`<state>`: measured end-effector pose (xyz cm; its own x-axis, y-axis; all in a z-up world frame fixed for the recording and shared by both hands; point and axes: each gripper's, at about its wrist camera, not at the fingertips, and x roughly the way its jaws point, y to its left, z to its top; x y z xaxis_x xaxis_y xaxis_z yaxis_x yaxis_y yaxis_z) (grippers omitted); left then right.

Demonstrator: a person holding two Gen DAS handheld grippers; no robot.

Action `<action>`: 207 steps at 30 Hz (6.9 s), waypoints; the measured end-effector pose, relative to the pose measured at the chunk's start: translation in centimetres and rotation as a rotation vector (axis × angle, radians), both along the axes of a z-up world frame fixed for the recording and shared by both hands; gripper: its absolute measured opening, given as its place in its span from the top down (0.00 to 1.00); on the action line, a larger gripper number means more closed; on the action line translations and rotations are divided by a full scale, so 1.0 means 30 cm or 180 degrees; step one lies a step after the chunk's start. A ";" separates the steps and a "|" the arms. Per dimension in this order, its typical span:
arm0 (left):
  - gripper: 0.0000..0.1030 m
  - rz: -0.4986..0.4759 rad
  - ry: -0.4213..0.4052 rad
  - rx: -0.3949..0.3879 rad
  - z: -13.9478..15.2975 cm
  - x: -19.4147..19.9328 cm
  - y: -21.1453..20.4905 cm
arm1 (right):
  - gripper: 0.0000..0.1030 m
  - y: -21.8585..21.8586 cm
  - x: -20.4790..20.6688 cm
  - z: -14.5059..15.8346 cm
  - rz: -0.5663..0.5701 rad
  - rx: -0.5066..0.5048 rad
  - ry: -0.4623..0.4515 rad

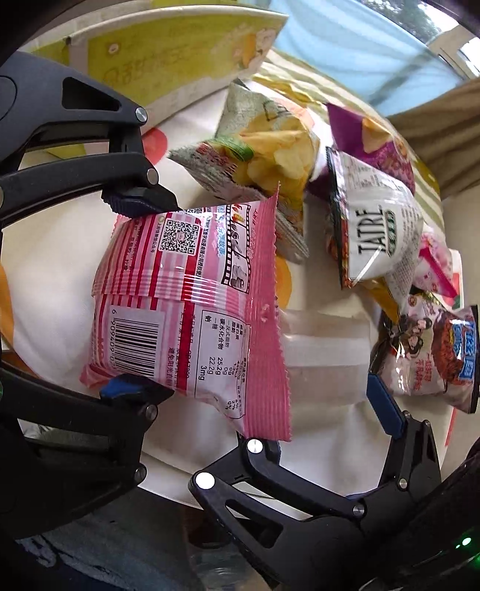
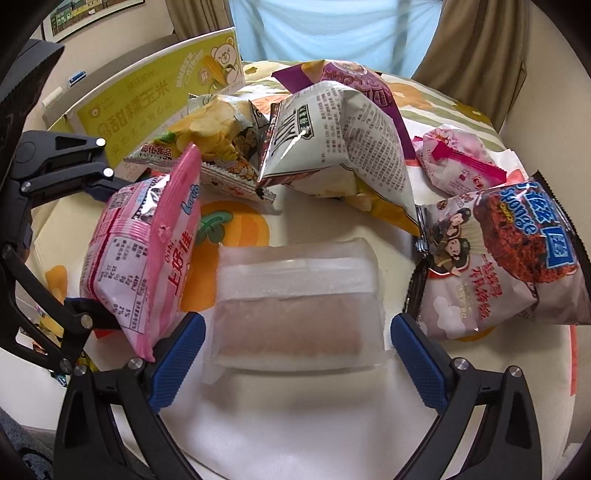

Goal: Organize snacks
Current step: 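Grasp the pink bag with left tool while right tool grasps the white translucent pack, then carry both packs over the box and open both tools to drop them in, then move both tools back to the snack pile on the sheet, then grasp the white chip bag with left tool while right tool grasps the blue Sponge bag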

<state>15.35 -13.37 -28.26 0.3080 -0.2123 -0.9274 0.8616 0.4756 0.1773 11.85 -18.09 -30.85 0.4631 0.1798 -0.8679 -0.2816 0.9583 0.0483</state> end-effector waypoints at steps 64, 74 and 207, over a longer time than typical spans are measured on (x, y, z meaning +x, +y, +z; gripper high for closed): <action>0.39 0.2450 -0.0741 -0.0465 0.597 0.406 0.946 | 0.32 0.684 0.406 0.630 0.0420 0.0447 -0.0462; 0.01 0.2139 -0.0171 -0.0648 0.479 0.464 1.030 | 0.32 0.818 0.447 0.546 -0.0032 0.0169 -0.0296; 0.37 0.0126 -0.0055 0.0122 0.021 0.385 -0.396 | 0.04 -0.375 0.182 0.108 -0.0494 -0.0435 -0.0199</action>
<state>26.90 -25.25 -27.63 0.3315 -0.1642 -0.9291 0.8390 0.5017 0.2107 17.31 -29.35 -27.60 0.5296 -0.0151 -0.8481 -0.1285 0.9869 -0.0979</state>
